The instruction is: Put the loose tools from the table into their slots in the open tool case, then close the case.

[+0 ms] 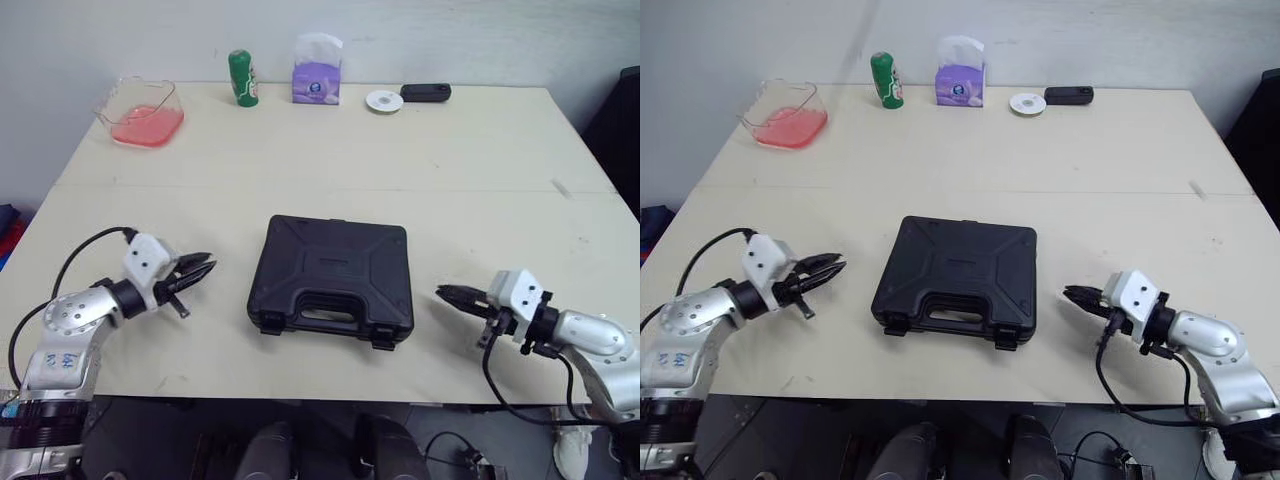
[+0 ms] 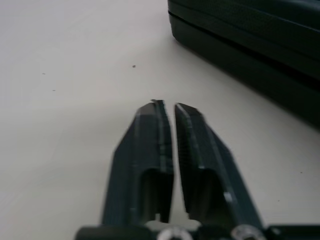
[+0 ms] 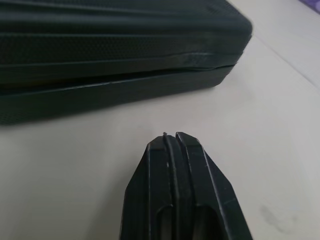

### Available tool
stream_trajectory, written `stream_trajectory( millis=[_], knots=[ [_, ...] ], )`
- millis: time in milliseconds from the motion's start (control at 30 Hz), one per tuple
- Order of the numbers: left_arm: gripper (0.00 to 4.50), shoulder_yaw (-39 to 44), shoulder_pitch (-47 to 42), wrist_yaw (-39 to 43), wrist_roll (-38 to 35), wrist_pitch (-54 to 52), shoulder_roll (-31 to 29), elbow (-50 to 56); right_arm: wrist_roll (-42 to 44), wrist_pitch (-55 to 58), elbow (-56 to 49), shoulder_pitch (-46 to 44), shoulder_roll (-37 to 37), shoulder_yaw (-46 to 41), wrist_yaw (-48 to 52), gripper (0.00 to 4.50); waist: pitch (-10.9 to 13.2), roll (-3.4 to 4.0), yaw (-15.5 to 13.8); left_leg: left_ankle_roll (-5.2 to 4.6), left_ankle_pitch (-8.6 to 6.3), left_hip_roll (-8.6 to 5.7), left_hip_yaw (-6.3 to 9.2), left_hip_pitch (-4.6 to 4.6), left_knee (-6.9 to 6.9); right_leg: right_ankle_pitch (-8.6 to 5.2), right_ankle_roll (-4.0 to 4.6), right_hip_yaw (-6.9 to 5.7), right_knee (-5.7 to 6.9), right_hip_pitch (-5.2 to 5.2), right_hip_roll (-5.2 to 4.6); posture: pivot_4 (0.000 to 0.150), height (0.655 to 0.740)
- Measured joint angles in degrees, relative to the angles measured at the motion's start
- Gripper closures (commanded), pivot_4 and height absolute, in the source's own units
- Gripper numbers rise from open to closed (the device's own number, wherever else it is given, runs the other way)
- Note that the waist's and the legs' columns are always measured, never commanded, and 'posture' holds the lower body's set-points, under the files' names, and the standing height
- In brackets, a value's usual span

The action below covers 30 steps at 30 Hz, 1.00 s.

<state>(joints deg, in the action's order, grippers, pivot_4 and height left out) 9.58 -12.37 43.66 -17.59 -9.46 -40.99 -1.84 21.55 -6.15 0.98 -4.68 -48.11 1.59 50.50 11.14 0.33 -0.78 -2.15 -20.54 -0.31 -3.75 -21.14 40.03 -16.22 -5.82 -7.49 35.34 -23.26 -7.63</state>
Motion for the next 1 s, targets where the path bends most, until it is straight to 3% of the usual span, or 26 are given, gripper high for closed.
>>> stream_trajectory(
  millis=[233,567,1000],
  knots=[
    [4.49,-4.9,-2.6,0.7,1.8,-2.0,2.7,0.0,-6.6,3.9,0.3,-3.9,6.3,2.4,-2.9,4.50,0.0,0.00,-0.1,0.00,0.01,-0.02,-0.09,0.04,0.02,0.00,0.00,-0.06,0.06,-0.02,0.08,0.150,0.7400],
    [4.49,-8.4,-2.3,2.5,2.3,-3.8,4.8,0.2,-10.4,6.2,2.8,-9.7,8.7,3.3,-1.5,4.50,0.0,0.00,-0.1,0.00,0.01,-0.02,-0.10,0.05,0.03,0.00,0.00,-0.06,0.07,-0.02,0.07,0.150,0.7400],
    [4.49,-8.4,7.7,5.1,0.5,-7.1,6.4,11.1,-13.7,5.9,19.3,-24.5,12.4,4.4,2.9,4.50,0.0,-0.01,0.9,-0.01,0.01,-0.02,-0.05,0.03,0.04,0.00,0.00,0.06,0.06,0.00,0.02,0.150,0.7400]
  ],
)
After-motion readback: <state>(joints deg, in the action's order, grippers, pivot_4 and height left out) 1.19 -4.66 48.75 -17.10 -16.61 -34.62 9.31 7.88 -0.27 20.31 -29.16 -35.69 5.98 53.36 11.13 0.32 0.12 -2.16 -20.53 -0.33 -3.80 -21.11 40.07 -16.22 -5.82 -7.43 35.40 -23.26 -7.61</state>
